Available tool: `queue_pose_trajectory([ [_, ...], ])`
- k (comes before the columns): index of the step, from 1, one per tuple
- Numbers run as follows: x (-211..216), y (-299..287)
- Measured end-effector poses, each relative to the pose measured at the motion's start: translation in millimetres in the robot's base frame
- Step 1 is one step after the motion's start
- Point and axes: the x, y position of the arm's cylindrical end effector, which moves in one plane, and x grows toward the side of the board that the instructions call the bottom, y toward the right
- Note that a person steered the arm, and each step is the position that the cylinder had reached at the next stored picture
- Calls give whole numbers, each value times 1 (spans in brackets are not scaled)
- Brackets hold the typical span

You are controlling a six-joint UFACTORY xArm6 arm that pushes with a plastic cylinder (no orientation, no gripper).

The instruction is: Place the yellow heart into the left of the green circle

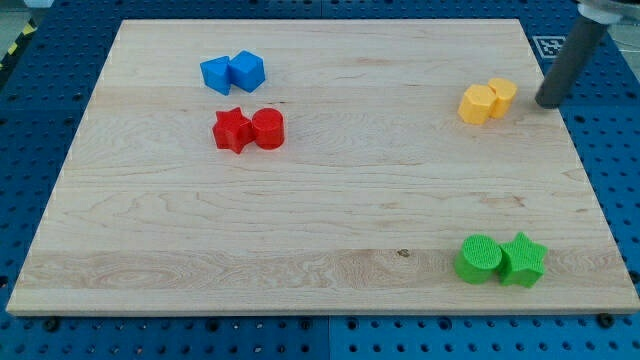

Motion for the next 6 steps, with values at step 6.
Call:
queue_pose_trajectory([
  [6, 89, -136],
])
